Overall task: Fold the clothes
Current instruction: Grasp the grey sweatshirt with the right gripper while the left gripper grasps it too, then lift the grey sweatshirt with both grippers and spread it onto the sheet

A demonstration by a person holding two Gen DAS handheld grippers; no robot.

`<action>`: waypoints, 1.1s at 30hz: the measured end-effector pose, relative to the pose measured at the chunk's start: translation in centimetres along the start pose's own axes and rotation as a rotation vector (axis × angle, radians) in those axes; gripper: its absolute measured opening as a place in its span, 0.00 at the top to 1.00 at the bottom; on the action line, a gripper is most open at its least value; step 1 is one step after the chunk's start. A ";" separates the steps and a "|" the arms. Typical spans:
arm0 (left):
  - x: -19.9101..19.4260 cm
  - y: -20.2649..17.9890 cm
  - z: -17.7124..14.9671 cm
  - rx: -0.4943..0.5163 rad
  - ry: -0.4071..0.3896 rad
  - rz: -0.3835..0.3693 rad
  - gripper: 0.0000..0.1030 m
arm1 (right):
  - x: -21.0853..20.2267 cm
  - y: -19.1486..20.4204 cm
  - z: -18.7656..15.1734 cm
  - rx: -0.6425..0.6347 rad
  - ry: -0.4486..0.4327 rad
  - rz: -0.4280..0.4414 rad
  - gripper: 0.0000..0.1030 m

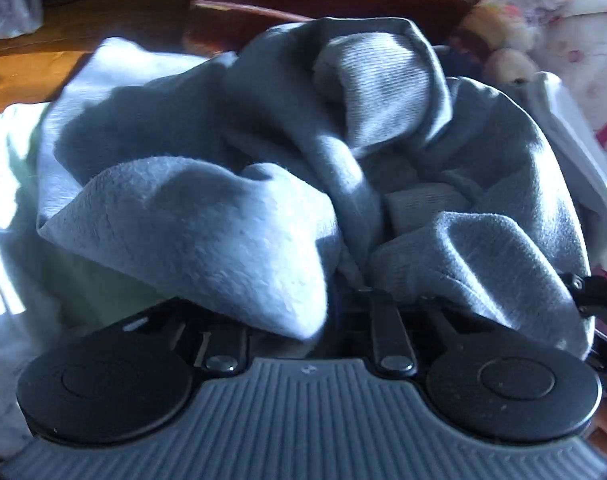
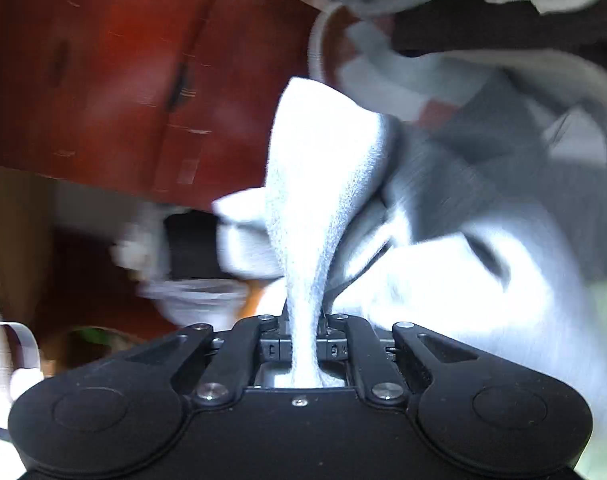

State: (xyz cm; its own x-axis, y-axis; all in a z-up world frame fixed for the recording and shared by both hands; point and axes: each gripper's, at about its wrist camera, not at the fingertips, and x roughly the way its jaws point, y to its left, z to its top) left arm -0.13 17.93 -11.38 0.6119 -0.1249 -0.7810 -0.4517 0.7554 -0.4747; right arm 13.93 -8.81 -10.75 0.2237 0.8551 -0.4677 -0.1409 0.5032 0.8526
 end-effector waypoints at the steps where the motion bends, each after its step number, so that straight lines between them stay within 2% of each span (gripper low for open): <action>1: 0.2 0.6 -0.2 -0.015 0.013 -0.033 0.83 | -0.4 0.2 -0.7 -0.032 -0.001 -0.038 0.92; 3: 0.4 1.6 -0.3 -0.024 0.038 -0.105 0.84 | -1.0 0.3 -1.9 -0.052 -0.002 -0.088 0.93; 5: -0.3 1.8 -0.3 -0.023 0.049 -0.182 0.84 | -1.6 0.5 -3.3 -0.022 -0.010 -0.072 0.93; 6: -0.6 1.8 -0.2 -0.023 0.052 -0.222 0.84 | -1.7 1.3 -3.9 -0.045 0.001 -0.075 0.93; 8: -1.9 1.3 -0.4 -0.003 0.045 -0.301 0.85 | -2.4 4.4 -5.9 -0.161 0.043 -0.135 0.93; 11: -5.4 -1.0 -1.6 0.089 -0.016 -0.424 0.85 | -6.0 9.3 -9.5 -0.300 0.085 -0.136 0.93; 12: -6.2 -1.8 -2.0 0.121 -0.021 -0.478 0.84 | -7.9 10.3 -10.0 -0.347 0.071 -0.146 0.93; 14: -7.2 -3.4 -2.8 0.175 -0.006 -0.587 0.84 | -11.5 11.9 -10.9 -0.446 0.020 -0.235 0.94; 16: -6.5 -5.3 -4.1 0.221 0.051 -0.629 0.84 | -14.1 12.7 -12.3 -0.537 0.006 -0.389 0.93; 17: -6.1 -6.2 -4.8 0.246 0.083 -0.647 0.84 | -15.4 12.2 -12.8 -0.521 0.001 -0.425 0.94; 20: -4.2 -9.7 -7.8 0.316 0.195 -0.679 0.84 | -19.4 10.0 -14.3 -0.420 -0.010 -0.493 0.94; 25: -1.5 -14.9 -14.1 0.466 0.353 -0.690 0.84 | -23.9 4.4 -18.4 -0.304 -0.059 -0.512 0.94; 27: -0.6 -15.9 -16.4 0.508 0.383 -0.671 0.84 | -25.5 1.8 -18.7 -0.277 -0.118 -0.524 0.94; 28: -0.4 -16.2 -17.5 0.528 0.387 -0.651 0.84 | -25.4 0.6 -18.8 -0.274 -0.115 -0.548 0.94; 31: 0.6 -16.6 -19.3 0.572 0.391 -0.581 0.84 | -23.9 -2.6 -19.2 -0.303 -0.057 -0.640 0.94; 33: 1.2 -16.4 -19.4 0.570 0.387 -0.551 0.84 | -22.6 -4.3 -19.2 -0.321 -0.020 -0.656 0.94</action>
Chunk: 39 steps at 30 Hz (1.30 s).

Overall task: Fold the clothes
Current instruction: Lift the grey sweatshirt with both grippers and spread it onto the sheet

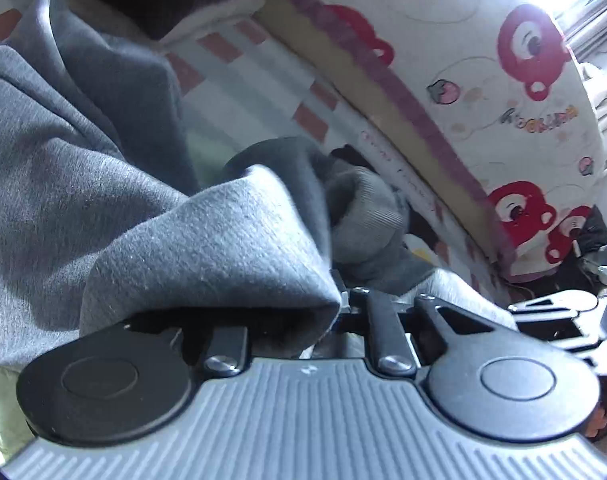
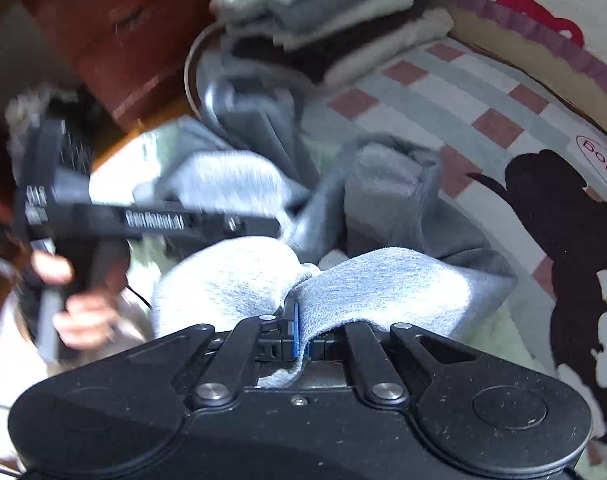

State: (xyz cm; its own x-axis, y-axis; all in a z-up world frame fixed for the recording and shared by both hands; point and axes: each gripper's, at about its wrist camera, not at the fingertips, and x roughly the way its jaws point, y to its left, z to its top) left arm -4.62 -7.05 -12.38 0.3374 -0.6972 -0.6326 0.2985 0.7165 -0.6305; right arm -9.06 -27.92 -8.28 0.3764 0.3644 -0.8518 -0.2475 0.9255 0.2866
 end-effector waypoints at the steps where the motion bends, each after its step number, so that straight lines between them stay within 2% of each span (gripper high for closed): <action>1: 0.3 0.2 0.1 -0.004 -0.003 0.016 0.84 | 0.8 -0.6 -0.2 0.007 0.010 0.004 0.94; 4: -0.6 2.1 0.1 -0.080 0.009 0.005 0.81 | 2.5 -2.9 -1.5 -0.005 0.024 -0.011 0.95; 6: -1.3 3.2 0.1 -0.154 0.012 -0.004 0.78 | 2.9 -5.0 -2.6 0.003 0.030 -0.070 0.97; 8: -1.5 3.8 -0.2 -0.204 -0.005 0.018 0.74 | 3.3 -6.1 -3.8 0.015 0.027 -0.118 0.97; 10: -1.7 3.9 -0.7 -0.231 -0.019 0.056 0.65 | 3.6 -6.4 -5.3 0.013 -0.002 -0.111 0.96; 12: -1.8 3.1 -1.6 -0.208 -0.029 0.133 0.57 | 3.9 -6.5 -6.5 -0.004 -0.033 -0.087 0.96; 14: -1.3 1.9 -2.3 -0.144 -0.026 0.223 0.46 | 3.5 -7.0 -7.4 -0.034 -0.073 -0.088 0.97; 16: -0.1 0.9 -2.9 -0.069 -0.001 0.296 0.31 | 2.5 -7.6 -7.8 -0.039 -0.100 -0.131 0.97; 17: 0.6 0.4 -3.2 -0.033 0.012 0.330 0.29 | 2.0 -7.8 -8.0 -0.046 -0.106 -0.162 0.97; 19: 1.7 0.2 -3.4 -0.018 0.032 0.351 0.20 | 0.9 -8.1 -8.2 -0.066 -0.113 -0.228 0.98; 21: 2.4 0.5 -3.3 -0.030 0.046 0.355 0.17 | -0.2 -8.7 -8.2 -0.084 -0.111 -0.290 0.95; 23: 2.9 0.9 -3.1 -0.052 0.058 0.362 0.18 | -2.0 -9.9 -8.1 -0.034 -0.113 -0.251 0.91; 24: 2.9 1.1 -3.1 -0.063 0.060 0.365 0.24 | -3.0 -10.4 -7.9 -0.017 -0.128 -0.232 0.87; 25: 2.9 1.1 -3.1 -0.053 0.054 0.373 0.39 | -4.0 -10.7 -7.7 -0.004 -0.147 -0.216 0.73; 27: 2.8 0.8 -3.0 0.004 0.029 0.391 0.53 | -6.2 -10.5 -6.7 -0.035 -0.205 -0.218 0.63; 28: 2.7 0.7 -3.1 0.035 0.014 0.396 0.59 | -6.9 -10.3 -5.9 -0.050 -0.226 -0.202 0.55; 30: 2.7 0.8 -3.2 0.068 0.002 0.399 0.60 | -7.7 -9.9 -4.0 -0.078 -0.255 -0.150 0.39; 31: 2.6 0.8 -3.2 0.070 0.004 0.397 0.60 | -7.2 -9.5 -3.1 -0.100 -0.258 -0.118 0.35; 32: 2.5 0.8 -3.1 0.069 0.006 0.395 0.60 | -6.3 -9.0 -2.1 -0.130 -0.251 -0.092 0.33; 34: 2.5 1.3 -2.9 0.055 0.012 0.381 0.56 | -2.9 -8.5 -0.4 -0.163 -0.232 -0.057 0.23; 35: 2.2 1.8 -3.0 0.041 0.015 0.369 0.54 | -1.1 -8.2 0.4 -0.177 -0.223 -0.041 0.22; 38: 1.8 3.4 -2.7 -0.037 0.022 0.319 0.49 | 5.4 -8.8 2.5 -0.114 -0.144 -0.066 0.25; 39: 1.8 3.9 -2.6 -0.064 0.021 0.306 0.49 | 6.1 -8.7 2.6 -0.104 -0.142 -0.074 0.53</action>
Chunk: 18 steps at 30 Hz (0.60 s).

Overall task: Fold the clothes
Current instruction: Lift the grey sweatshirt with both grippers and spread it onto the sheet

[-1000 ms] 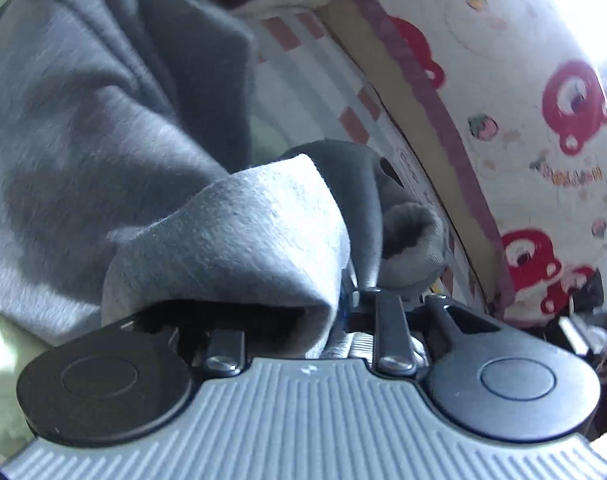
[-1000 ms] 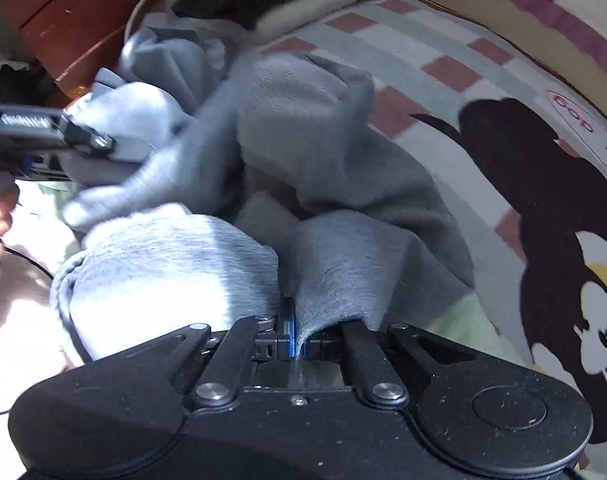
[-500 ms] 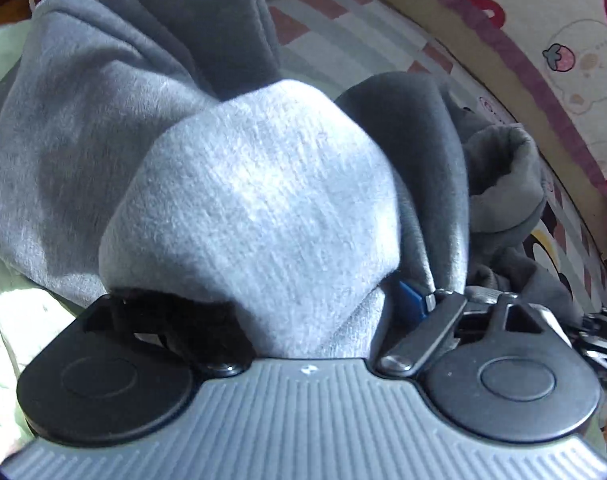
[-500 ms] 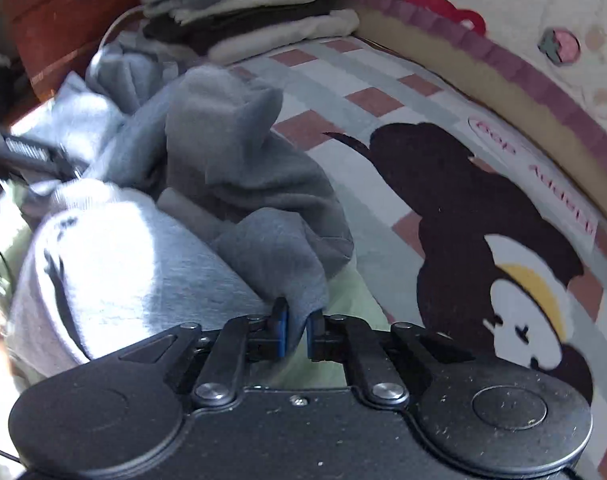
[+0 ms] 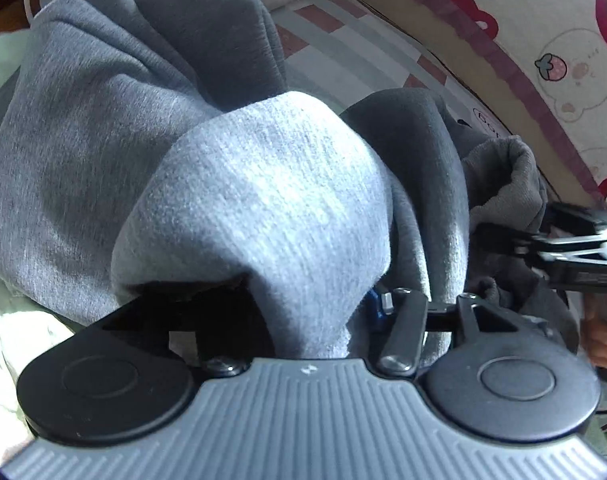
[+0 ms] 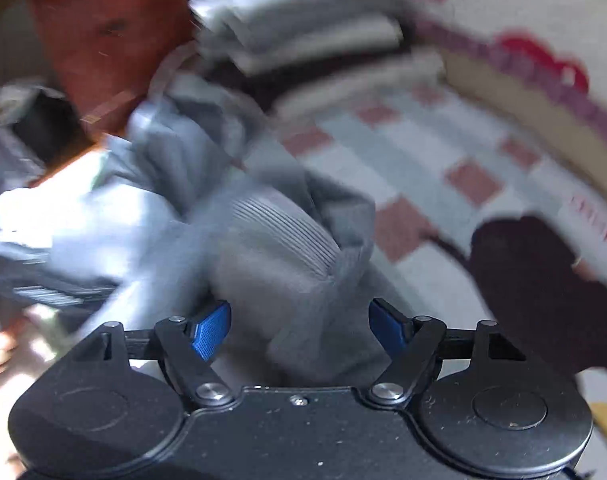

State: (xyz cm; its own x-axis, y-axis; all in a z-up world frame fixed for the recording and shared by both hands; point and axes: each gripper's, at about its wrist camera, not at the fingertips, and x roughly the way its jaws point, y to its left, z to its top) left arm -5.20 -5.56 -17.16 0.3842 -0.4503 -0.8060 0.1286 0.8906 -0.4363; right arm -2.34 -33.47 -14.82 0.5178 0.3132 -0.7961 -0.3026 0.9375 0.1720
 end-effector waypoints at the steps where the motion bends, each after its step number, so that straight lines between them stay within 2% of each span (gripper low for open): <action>1: 0.1 0.5 0.1 -0.027 0.001 -0.011 0.48 | 0.2 0.3 -0.1 0.005 -0.007 -0.008 0.91; 2: 0.1 0.6 0.2 -0.044 -0.002 -0.014 0.48 | 0.4 0.5 -0.2 0.010 -0.013 -0.016 0.91; 3: 0.1 0.6 0.3 -0.056 -0.007 -0.013 0.52 | -0.6 0.8 -0.3 0.009 -0.056 -0.044 0.92; 4: -0.1 0.2 0.5 -0.036 -0.018 -0.005 0.63 | -2.3 0.7 -0.3 0.014 -0.112 -0.077 0.94; 7: -2.0 -3.1 1.0 0.098 -0.080 0.039 0.83 | -9.4 -0.9 -0.3 0.088 -0.275 -0.210 0.94; 11: -5.7 -7.8 2.8 0.196 -0.195 0.049 0.84 | -20.3 -3.8 -1.6 0.171 -0.442 -0.431 0.94; 13: -7.1 -10.9 4.7 0.255 -0.255 0.023 0.84 | -25.7 -5.4 -2.6 0.200 -0.493 -0.535 0.94; 17: -8.2 -18.3 9.1 0.347 -0.295 -0.143 0.84 | -34.6 -8.6 -4.9 0.261 -0.536 -0.703 0.94; 18: -7.2 -20.5 10.0 0.374 -0.289 -0.173 0.84 | -36.3 -9.6 -5.5 0.292 -0.536 -0.736 0.94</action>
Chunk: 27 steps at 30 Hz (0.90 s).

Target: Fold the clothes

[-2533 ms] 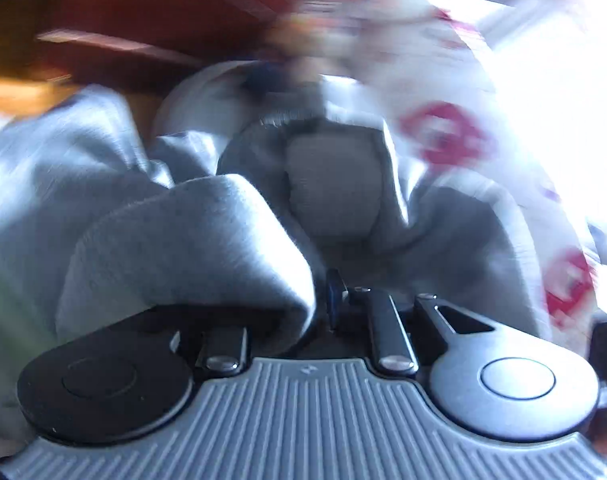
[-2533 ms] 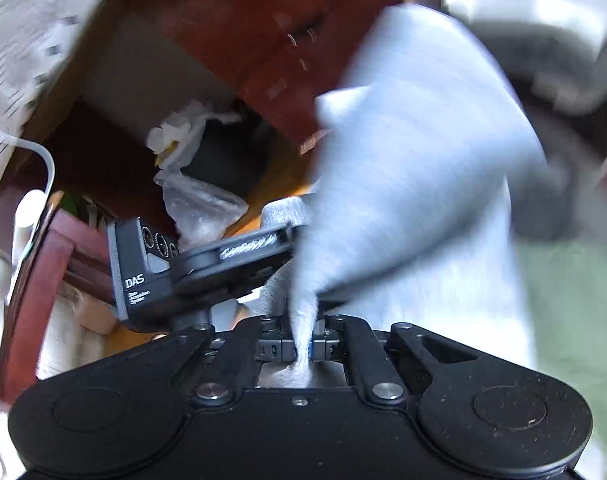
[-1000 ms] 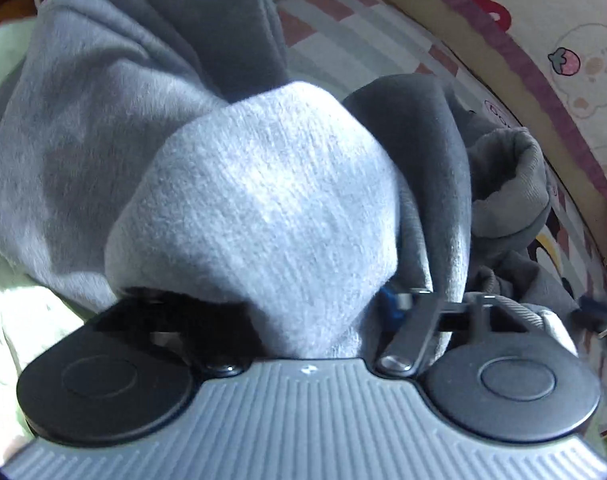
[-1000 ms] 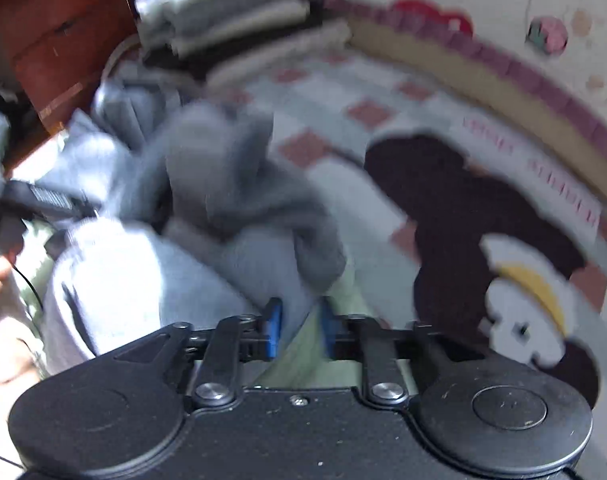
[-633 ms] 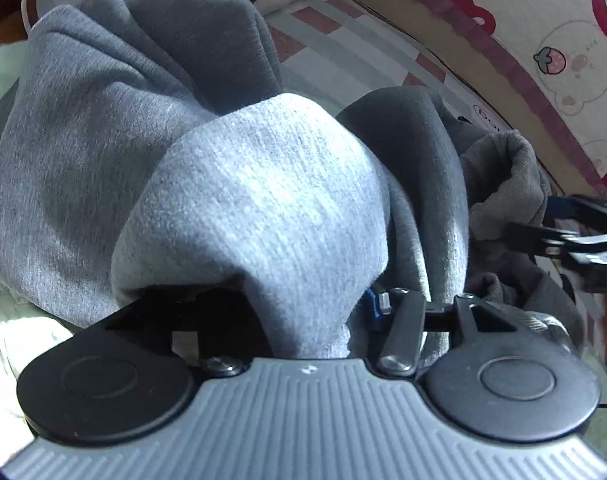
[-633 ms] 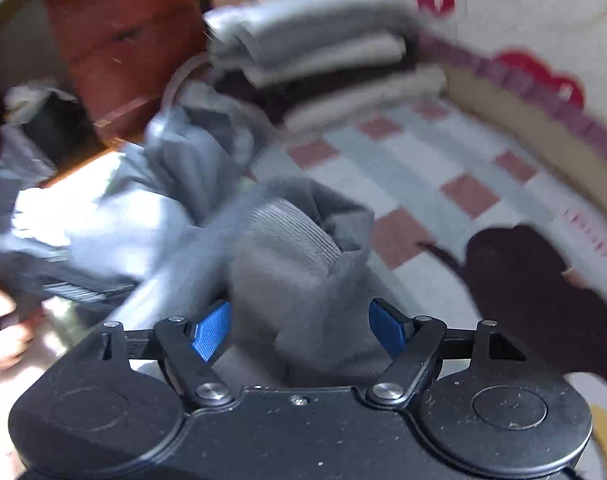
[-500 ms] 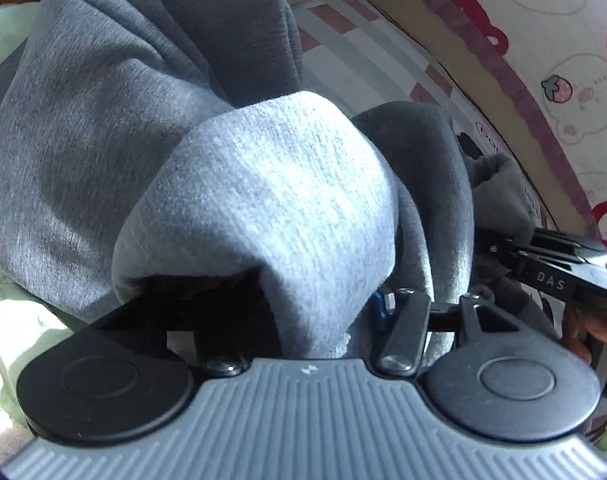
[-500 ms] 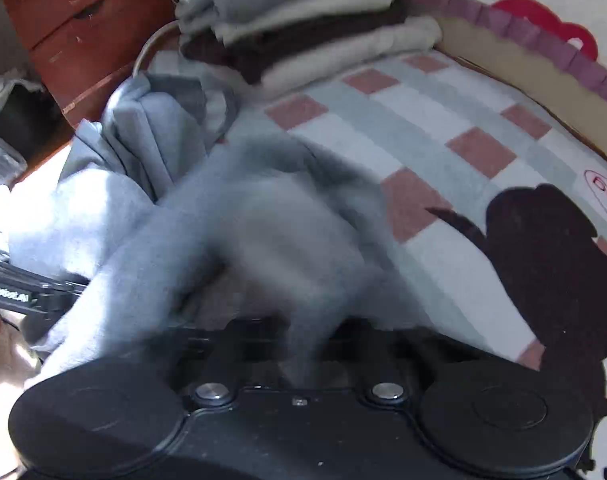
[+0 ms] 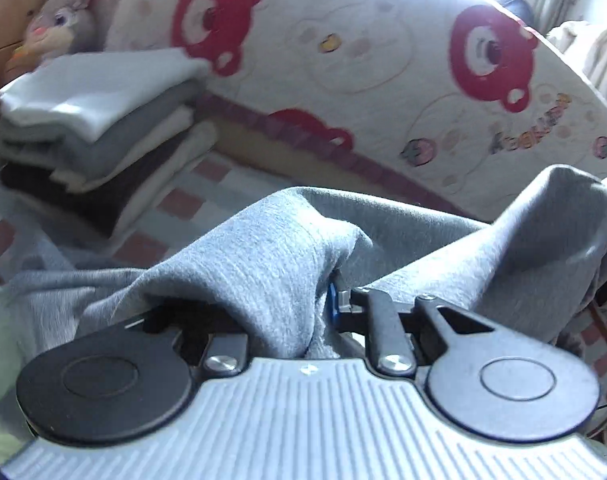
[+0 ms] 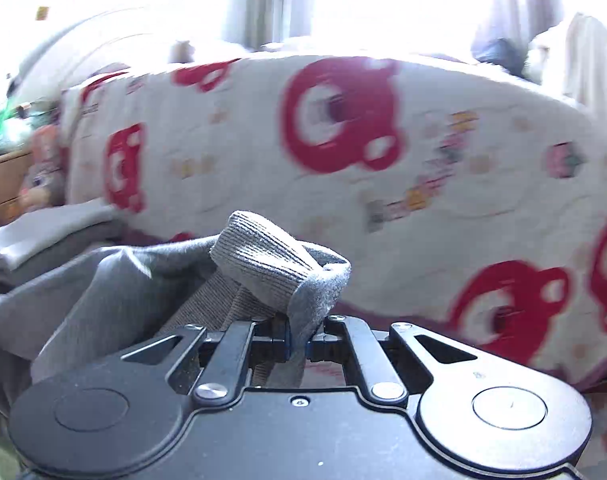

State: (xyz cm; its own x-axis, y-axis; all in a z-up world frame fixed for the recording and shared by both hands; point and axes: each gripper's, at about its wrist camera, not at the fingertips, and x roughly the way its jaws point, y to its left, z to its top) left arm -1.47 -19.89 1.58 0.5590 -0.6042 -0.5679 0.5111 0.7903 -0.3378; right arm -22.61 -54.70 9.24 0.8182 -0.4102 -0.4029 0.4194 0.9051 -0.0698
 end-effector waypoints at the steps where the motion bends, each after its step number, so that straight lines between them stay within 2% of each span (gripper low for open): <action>1: 2.3 -1.6 0.9 0.026 0.012 -0.025 0.82 | -0.4 -1.9 0.5 0.025 0.006 -0.039 0.94; 4: 9.1 -6.3 3.8 0.104 0.047 -0.102 0.70 | -0.2 -6.8 0.9 0.055 0.056 -0.161 0.94; 6: 14.3 -9.3 4.5 0.156 0.085 -0.127 0.61 | 3.1 -9.3 -0.3 0.051 0.151 -0.215 0.92; 7: 17.5 -10.4 3.4 0.185 0.134 -0.094 0.56 | 5.6 -10.4 -2.0 0.042 0.211 -0.245 0.84; 8: 20.5 -11.3 2.4 0.215 0.191 -0.051 0.56 | 8.2 -11.5 -3.9 0.034 0.267 -0.280 0.74; 9: 23.0 -11.9 1.3 0.246 0.247 -0.003 0.56 | 10.7 -12.7 -5.9 0.025 0.322 -0.314 0.54; 10: 24.5 -12.1 0.2 0.275 0.289 0.026 0.56 | 12.7 -13.6 -8.2 0.004 0.383 -0.358 0.59; 11: 24.8 -11.7 -1.0 0.295 0.300 0.027 0.56 | 13.6 -13.9 -10.0 0.017 0.413 -0.382 0.58; 13: 24.4 -10.4 -3.3 0.323 0.295 0.014 0.47 | 15.1 -14.2 -13.1 0.068 0.454 -0.416 0.58; 17: 21.6 -5.7 -6.2 0.292 0.301 0.009 0.44 | 13.4 -13.0 -15.4 0.182 0.428 -0.201 0.56; 21: 19.9 -1.6 -7.7 0.190 0.319 0.013 0.44 | 12.6 -11.2 -16.4 0.235 0.473 -0.088 0.53; 24: 20.1 0.4 -9.4 0.100 0.343 0.030 0.42 | 12.2 -9.7 -16.9 0.294 0.506 -0.003 0.52; 25: 20.3 0.8 -10.0 0.085 0.356 0.046 0.42 | 12.2 -8.9 -17.2 0.309 0.535 0.037 0.55; 27: 20.1 0.2 -10.6 0.119 0.346 0.072 0.42 | 11.6 -7.1 -17.9 0.328 0.574 0.096 0.57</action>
State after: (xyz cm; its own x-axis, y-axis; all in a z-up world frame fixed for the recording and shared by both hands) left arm 2.95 -30.82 -17.83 0.3529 -0.4613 -0.8140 0.5624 0.7999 -0.2095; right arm -23.09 -63.85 -11.26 0.5567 -0.1227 -0.8216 0.5272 0.8166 0.2353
